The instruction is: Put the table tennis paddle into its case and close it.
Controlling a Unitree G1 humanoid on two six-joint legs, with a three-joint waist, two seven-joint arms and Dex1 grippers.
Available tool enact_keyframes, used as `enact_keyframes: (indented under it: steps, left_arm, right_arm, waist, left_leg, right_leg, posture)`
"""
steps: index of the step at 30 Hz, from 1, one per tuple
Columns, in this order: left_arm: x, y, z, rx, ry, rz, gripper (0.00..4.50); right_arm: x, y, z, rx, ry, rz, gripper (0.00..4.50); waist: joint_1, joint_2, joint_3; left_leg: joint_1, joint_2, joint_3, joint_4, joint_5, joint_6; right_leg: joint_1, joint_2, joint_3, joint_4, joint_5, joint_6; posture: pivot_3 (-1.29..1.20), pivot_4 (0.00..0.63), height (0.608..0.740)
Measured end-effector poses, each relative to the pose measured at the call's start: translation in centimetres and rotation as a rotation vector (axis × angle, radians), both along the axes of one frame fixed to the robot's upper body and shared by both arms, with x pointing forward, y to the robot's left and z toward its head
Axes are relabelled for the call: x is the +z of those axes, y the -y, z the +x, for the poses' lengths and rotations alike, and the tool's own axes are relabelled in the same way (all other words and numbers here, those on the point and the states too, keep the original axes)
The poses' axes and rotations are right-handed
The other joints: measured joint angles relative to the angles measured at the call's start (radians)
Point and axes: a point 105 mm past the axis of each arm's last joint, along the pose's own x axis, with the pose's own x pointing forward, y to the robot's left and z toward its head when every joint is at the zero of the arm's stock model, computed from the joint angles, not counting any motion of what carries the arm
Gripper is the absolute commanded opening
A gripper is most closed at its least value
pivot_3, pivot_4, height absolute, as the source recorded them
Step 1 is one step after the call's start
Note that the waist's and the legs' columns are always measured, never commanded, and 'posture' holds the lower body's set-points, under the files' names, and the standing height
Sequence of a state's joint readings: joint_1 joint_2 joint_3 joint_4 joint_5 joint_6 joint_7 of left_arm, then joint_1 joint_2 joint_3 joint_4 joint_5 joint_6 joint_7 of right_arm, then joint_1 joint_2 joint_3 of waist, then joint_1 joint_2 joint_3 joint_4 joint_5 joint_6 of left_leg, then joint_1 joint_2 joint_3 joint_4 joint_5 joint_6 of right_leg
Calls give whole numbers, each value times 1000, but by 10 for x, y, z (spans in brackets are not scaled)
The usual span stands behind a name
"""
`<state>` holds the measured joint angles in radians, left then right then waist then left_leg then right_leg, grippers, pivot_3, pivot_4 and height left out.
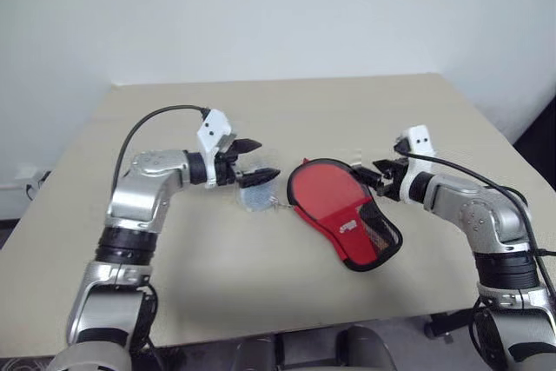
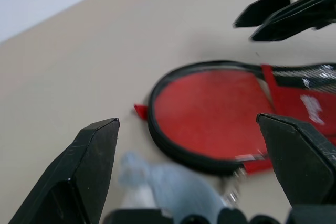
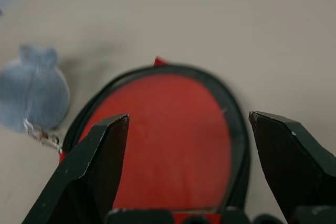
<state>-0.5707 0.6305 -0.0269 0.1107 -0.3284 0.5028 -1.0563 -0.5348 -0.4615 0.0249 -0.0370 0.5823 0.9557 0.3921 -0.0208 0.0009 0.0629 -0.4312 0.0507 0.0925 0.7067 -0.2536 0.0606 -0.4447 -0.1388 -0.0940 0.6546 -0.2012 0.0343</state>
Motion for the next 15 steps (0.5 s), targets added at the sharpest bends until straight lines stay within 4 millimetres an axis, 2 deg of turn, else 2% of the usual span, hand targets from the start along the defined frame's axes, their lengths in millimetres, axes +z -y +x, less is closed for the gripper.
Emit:
enact_keyframes:
  steps: [1,2,9,15]
  left_arm:
    - [0,-4,-1,11,-3,4,4500]
    - [0,-7,-1,22,-6,7,4500]
    - [-2,-12,3,86,7,17,4500]
    - [-15,-8,11,129,-10,16,4500]
  right_arm:
    - [0,-3,1,16,0,2,4353]
    - [0,-7,2,30,2,4,4465]
    - [-5,-33,19,75,-29,24,4465]
    - [-16,-55,35,80,-60,40,4465]
  waist:
    - [2,0,0]
    - [2,0,0]
    - [-1,0,0]
    - [-1,0,0]
  left_leg:
    - [0,0,0,0,0,0]
    - [0,0,0,0,0,0]
    - [0,0,0,1,0,-2]
    - [0,0,0,1,1,-1]
  right_leg:
    - [0,0,0,0,0,0]
    - [0,0,0,0,0,0]
    - [0,1,0,1,1,0]
    - [0,1,0,2,1,0]
  posture:
    - [0,0,688]
    - [0,0,688]
    - [0,0,688]
    - [0,0,688]
